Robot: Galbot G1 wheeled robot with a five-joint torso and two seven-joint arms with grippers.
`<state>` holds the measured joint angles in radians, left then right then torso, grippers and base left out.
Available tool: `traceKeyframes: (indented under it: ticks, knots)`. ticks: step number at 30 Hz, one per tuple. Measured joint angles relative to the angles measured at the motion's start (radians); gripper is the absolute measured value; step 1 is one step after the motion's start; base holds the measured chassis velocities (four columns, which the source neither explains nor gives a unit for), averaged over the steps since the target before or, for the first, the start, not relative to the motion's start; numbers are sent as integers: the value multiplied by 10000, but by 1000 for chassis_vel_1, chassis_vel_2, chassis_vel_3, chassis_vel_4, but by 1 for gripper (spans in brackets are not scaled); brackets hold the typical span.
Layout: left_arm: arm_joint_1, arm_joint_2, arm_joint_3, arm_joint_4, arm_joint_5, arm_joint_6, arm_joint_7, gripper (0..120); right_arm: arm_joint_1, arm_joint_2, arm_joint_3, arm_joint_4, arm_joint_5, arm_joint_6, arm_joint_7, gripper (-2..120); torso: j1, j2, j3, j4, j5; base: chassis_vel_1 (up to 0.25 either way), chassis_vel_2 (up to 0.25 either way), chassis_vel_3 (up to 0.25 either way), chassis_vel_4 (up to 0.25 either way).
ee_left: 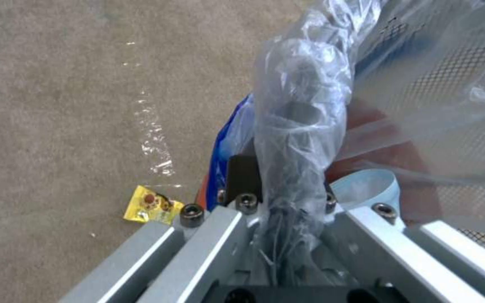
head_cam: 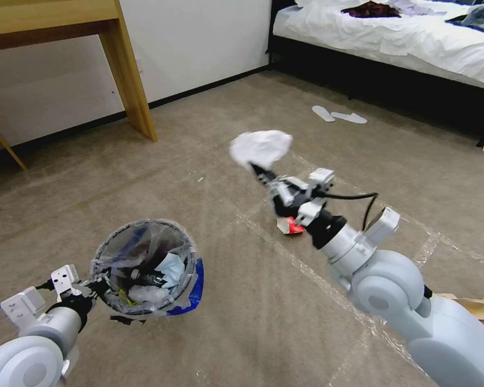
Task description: Pick up the trash bin and place the garbage on the floor into it.
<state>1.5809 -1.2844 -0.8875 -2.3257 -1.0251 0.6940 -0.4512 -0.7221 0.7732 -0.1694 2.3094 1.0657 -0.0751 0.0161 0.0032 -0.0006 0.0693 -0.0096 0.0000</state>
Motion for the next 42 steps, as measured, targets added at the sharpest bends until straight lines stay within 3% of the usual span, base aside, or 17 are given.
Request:
traceKeyframes:
  ticks: [2, 4, 7, 15, 23, 42]
  knots:
    - [-6, 0, 0, 1, 1, 4, -1, 1, 400, 0, -488, 33, 101, -119, 176, 0, -1, 0, 0, 2, 0, 0, 0, 0, 0]
    - [-11, 1, -6, -2, 2, 13, -4, 1, 1624, 388, -2026, -6, 598, -725, 1061, 0, -1, 0, 0, 0, 0, 0, 0, 0, 0]
    - [0, 9, -38, -18, 3, 15, -6, 1, 2249, 783, -2865, -238, 890, -1199, 1765, 0, -1, 0, 0, 2, -1, 0, 0, 0, 0]
    - [-34, 48, -133, -32, -36, 18, -12, 1, 3119, 1399, -4563, -920, 1146, -2349, 3305, 0, -1, 0, 0, 0, -1, 0, 0, 0, 0]
    - [-119, 71, -144, -19, -103, 19, -23, 1, 3323, 1878, -5151, -1840, 917, -2751, 3772, 0, 0, 0, 1, 0, 0, 0, 0, 0, 0]
    - [-288, 172, -101, 170, -205, 26, -44, 1, 3206, 2260, -5569, -2396, 898, -3161, 4379, 0, -1, 0, 0, 0, 0, 0, 0, 0, 0]
